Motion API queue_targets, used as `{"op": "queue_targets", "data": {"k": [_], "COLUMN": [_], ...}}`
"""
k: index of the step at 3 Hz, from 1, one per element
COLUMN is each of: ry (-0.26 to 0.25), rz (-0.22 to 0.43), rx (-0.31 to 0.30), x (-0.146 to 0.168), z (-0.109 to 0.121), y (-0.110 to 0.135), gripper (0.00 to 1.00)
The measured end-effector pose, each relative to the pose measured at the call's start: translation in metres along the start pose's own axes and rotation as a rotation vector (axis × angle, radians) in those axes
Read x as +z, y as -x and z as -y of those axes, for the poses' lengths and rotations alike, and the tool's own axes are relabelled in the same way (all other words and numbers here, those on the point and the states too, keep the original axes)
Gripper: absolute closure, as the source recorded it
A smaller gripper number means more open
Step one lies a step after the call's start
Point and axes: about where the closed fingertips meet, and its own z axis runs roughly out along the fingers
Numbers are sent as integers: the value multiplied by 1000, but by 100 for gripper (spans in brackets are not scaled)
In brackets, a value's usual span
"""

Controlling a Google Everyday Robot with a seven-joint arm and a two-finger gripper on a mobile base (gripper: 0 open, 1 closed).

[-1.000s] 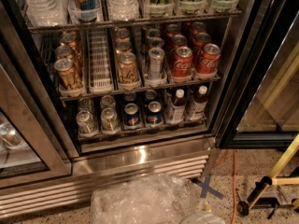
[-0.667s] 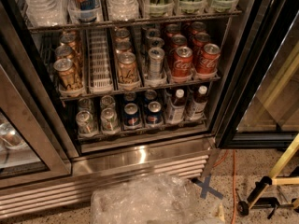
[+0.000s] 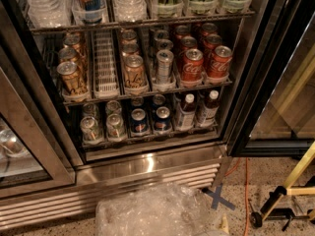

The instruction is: Pick orange can from middle shelf of fridge

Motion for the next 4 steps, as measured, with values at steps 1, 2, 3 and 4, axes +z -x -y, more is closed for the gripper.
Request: {"op": "queue_targets", "data": {"k": [1,2,3,4], "ry": [4,30,45,45], "rz": [-3,-50,-73,-73], "rx": [-5,-23,-38,-38], "x": [1,16,22,22], "z": [-2,-20,-30,-30], "y": [-1,-21,-31,-31], "gripper": [0,0,0,0]}}
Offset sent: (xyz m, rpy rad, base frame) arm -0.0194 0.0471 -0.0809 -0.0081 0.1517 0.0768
